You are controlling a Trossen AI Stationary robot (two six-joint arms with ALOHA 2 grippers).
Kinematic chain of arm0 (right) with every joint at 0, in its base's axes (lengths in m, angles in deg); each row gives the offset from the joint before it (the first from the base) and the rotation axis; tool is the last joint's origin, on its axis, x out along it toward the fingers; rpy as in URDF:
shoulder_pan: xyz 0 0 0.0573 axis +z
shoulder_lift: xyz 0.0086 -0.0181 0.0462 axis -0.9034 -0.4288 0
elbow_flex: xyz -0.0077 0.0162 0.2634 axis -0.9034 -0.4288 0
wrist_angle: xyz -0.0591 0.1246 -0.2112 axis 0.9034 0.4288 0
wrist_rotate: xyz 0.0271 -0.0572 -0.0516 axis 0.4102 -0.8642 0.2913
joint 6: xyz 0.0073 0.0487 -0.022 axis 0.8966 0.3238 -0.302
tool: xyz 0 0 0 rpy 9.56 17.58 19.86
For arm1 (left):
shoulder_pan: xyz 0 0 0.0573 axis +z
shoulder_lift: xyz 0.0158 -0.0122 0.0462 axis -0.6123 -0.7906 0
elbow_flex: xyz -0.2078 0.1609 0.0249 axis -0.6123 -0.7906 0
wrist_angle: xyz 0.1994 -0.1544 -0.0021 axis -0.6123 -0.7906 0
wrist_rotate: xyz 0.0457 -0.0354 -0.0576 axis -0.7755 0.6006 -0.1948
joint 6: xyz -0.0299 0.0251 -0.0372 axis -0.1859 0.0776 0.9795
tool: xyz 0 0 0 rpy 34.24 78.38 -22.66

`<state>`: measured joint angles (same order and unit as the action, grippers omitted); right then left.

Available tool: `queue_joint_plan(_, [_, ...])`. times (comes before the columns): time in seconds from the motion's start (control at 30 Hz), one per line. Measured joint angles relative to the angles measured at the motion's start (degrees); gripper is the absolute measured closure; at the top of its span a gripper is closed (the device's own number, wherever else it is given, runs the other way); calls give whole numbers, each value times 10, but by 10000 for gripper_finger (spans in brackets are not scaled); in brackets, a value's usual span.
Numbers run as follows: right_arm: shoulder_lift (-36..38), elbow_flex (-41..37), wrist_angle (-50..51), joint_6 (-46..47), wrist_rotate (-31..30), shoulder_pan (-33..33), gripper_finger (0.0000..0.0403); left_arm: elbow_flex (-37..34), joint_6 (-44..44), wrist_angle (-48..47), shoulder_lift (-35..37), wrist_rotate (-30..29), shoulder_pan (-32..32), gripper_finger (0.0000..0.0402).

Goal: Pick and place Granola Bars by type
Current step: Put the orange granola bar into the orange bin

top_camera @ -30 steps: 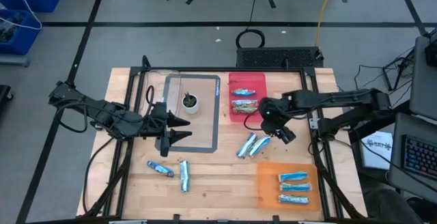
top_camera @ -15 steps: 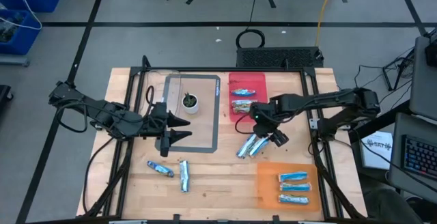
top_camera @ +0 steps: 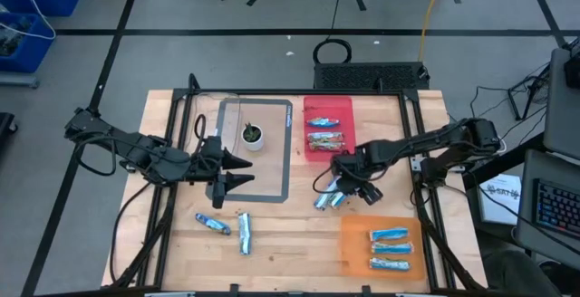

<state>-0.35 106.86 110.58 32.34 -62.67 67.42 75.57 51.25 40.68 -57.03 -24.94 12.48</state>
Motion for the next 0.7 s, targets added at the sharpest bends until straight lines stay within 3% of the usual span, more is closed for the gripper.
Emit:
queue_joint_plan(0.47, [0,-25,-81,28,6,-2,184,0,3,0,0,0,0,206])
queue_joint_plan(0.7, [0,-75,-120,41,17,1,183,0,3,0,0,3,0,215])
